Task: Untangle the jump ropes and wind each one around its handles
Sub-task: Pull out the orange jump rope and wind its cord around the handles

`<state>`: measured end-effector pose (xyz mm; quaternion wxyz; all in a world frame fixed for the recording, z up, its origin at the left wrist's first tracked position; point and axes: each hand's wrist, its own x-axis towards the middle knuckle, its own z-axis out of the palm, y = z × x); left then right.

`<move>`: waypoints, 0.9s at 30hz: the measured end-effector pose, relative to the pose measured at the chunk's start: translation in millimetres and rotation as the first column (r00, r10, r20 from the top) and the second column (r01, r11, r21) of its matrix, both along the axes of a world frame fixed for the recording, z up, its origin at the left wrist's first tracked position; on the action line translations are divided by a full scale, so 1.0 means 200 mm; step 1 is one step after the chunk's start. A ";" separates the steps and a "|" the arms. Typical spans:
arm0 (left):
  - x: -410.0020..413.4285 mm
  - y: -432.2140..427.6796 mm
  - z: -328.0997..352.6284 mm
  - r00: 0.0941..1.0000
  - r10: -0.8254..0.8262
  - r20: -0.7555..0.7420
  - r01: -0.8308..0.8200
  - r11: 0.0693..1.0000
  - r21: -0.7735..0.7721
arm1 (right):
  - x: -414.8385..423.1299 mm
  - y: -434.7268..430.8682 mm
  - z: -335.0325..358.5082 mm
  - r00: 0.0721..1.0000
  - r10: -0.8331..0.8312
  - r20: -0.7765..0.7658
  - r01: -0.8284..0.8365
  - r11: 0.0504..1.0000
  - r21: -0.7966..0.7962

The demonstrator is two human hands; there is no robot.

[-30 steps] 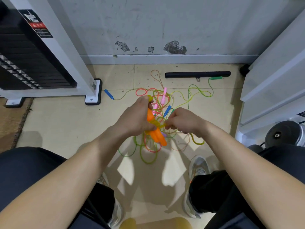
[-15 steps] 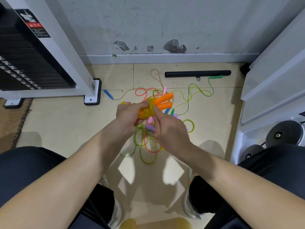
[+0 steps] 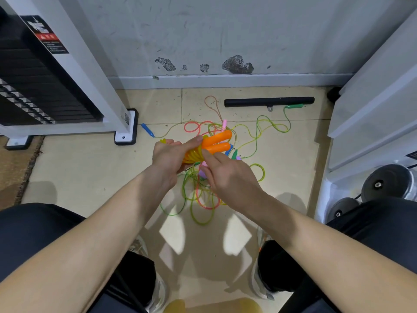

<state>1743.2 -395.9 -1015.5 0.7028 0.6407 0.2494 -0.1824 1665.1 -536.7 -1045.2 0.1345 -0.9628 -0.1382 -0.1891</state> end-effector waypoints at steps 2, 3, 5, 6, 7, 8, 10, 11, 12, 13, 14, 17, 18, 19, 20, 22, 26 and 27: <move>0.01 0.00 0.02 1.000 -0.001 -0.026 0.001 1.000 -0.020 | -0.02 0.02 0.03 0.994 -0.062 -0.090 0.078 0.981 0.177; 0.02 0.01 0.03 0.999 0.001 -0.041 -0.002 1.000 -0.017 | -0.03 0.02 0.06 0.977 -0.111 -0.183 0.159 0.947 0.277; 0.04 0.02 0.05 0.997 -0.007 -0.074 0.006 1.000 -0.019 | -0.01 -0.01 0.08 0.902 -0.089 -0.422 0.282 0.863 0.420; 0.04 0.03 0.06 0.996 -0.023 -0.086 0.021 0.999 -0.027 | 0.00 -0.04 0.08 0.843 0.012 -0.537 0.311 0.804 0.507; 0.04 0.03 0.07 0.995 -0.040 -0.094 0.037 0.999 -0.034 | 0.02 -0.08 0.08 0.790 0.137 -0.598 0.321 0.738 0.593; 0.05 0.04 0.06 0.994 -0.054 -0.097 0.050 0.998 -0.036 | 0.04 -0.12 0.09 0.743 0.255 -0.619 0.328 0.668 0.668; 0.06 0.06 0.05 0.991 -0.086 -0.098 0.082 0.996 -0.044 | 0.06 -0.18 0.10 0.648 0.419 -0.636 0.344 0.584 0.735; 0.06 0.07 0.05 0.988 -0.114 -0.100 0.109 0.992 -0.060 | 0.06 -0.21 0.11 0.603 0.463 -0.650 0.350 0.578 0.737; 0.07 0.09 0.05 0.983 -0.150 -0.105 0.142 0.986 -0.082 | 0.07 -0.24 0.11 0.567 0.488 -0.663 0.354 0.582 0.732; 0.07 0.10 0.05 0.976 -0.189 -0.108 0.178 0.978 -0.108 | 0.07 -0.25 0.12 0.539 0.507 -0.672 0.358 0.585 0.728; 0.07 0.11 0.05 0.968 -0.230 -0.105 0.216 0.968 -0.129 | 0.07 -0.27 0.13 0.524 0.520 -0.675 0.368 0.576 0.730; 0.06 0.13 0.05 0.928 -0.366 -0.072 0.355 0.925 -0.132 | 0.07 -0.30 0.14 0.526 0.500 -0.688 0.435 0.537 0.722; 0.06 0.13 0.05 0.911 -0.409 -0.058 0.400 0.908 -0.122 | 0.07 -0.31 0.14 0.532 0.481 -0.697 0.443 0.543 0.713; 0.06 0.13 0.05 0.895 -0.445 -0.044 0.439 0.893 -0.104 | 0.07 -0.31 0.14 0.535 0.462 -0.707 0.447 0.555 0.701; 0.06 0.14 0.05 0.883 -0.468 -0.030 0.465 0.882 -0.074 | 0.08 -0.32 0.14 0.536 0.443 -0.719 0.452 0.568 0.687; 0.06 0.14 0.06 0.872 -0.489 0.015 0.489 0.872 0.015 | 0.08 -0.32 0.13 0.536 0.398 -0.745 0.459 0.604 0.652; 0.06 0.14 0.07 0.824 -0.560 0.091 0.531 0.818 0.222 | 0.09 -0.30 0.13 0.519 0.366 -0.773 0.487 0.616 0.619; 0.06 0.14 0.07 0.810 -0.578 0.097 0.532 0.795 0.292 | 0.09 -0.30 0.14 0.518 0.360 -0.776 0.495 0.614 0.615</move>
